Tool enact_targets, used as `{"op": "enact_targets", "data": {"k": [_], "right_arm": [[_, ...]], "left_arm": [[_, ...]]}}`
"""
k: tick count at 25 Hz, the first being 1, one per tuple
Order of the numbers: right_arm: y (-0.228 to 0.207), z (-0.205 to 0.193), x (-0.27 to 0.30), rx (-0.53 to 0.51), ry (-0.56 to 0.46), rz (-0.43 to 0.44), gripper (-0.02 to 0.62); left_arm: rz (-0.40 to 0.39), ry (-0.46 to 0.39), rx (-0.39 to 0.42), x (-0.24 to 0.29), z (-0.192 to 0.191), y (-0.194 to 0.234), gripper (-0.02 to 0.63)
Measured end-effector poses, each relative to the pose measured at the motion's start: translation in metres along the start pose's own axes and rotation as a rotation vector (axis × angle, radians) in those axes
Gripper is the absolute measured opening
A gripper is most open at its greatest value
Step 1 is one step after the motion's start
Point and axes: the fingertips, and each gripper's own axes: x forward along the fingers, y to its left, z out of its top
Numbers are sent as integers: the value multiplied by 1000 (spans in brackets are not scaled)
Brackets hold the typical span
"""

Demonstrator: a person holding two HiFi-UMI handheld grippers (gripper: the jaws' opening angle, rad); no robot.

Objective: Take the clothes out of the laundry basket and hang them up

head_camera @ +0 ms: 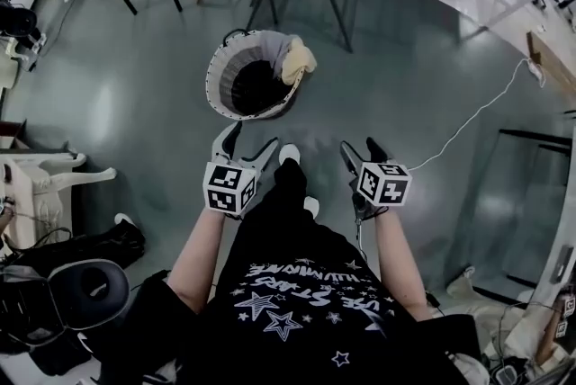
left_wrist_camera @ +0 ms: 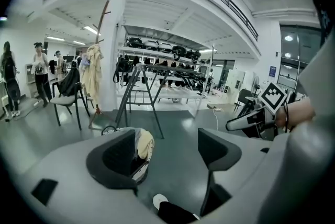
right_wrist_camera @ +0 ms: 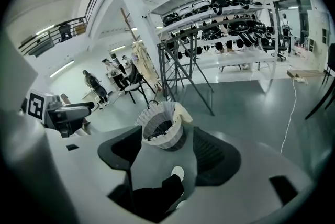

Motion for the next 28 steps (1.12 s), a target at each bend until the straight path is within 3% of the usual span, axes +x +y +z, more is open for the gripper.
{"op": "enact_targets", "data": {"k": [6, 11, 19, 28], "right_arm": [[-38, 59, 65, 20, 8, -95, 302], [-44, 85, 118, -46, 32, -149, 302], [-71, 79, 181, -132, 113, -181, 281], [-112, 58, 267, -245, 168, -159, 247]], "left_arm": [[-13, 35, -5, 78, 31, 48, 373], [-46, 56, 14, 119, 41, 82, 373], [-86, 121, 70, 175, 28, 99, 373], [-27, 150, 60, 225, -11, 121, 373]]}}
